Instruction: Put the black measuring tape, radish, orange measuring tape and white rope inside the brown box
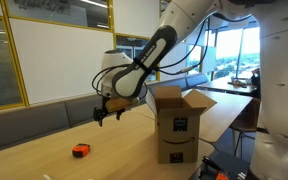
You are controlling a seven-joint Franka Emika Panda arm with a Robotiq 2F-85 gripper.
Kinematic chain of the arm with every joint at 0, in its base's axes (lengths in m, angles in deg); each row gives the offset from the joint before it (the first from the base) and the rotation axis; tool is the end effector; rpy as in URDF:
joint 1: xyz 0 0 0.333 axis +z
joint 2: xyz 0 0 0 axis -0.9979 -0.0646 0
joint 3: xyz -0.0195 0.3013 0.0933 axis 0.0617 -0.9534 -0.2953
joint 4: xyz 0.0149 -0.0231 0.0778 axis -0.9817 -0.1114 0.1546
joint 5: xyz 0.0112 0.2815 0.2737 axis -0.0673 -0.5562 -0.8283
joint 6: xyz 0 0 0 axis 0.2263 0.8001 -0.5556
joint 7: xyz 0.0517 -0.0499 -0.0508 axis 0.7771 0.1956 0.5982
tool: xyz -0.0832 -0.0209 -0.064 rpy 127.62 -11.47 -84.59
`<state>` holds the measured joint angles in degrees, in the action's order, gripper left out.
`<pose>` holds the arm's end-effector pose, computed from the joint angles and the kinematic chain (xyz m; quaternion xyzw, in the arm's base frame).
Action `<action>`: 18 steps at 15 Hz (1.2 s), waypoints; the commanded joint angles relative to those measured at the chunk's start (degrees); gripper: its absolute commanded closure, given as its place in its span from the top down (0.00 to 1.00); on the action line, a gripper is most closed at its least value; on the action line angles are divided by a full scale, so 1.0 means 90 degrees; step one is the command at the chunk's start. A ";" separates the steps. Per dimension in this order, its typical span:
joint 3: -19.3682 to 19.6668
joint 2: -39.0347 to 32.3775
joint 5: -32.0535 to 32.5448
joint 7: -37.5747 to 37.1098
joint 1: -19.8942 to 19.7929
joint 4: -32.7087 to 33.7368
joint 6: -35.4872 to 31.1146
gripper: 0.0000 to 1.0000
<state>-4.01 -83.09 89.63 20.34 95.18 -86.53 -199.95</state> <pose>0.5274 0.2239 0.3286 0.9866 0.0024 0.1624 0.0173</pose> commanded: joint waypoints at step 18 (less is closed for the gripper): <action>0.1443 -0.4491 -0.1140 0.0993 0.1803 0.4706 0.0333 1.00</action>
<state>7.28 -120.44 81.43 27.28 109.75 -50.56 -197.47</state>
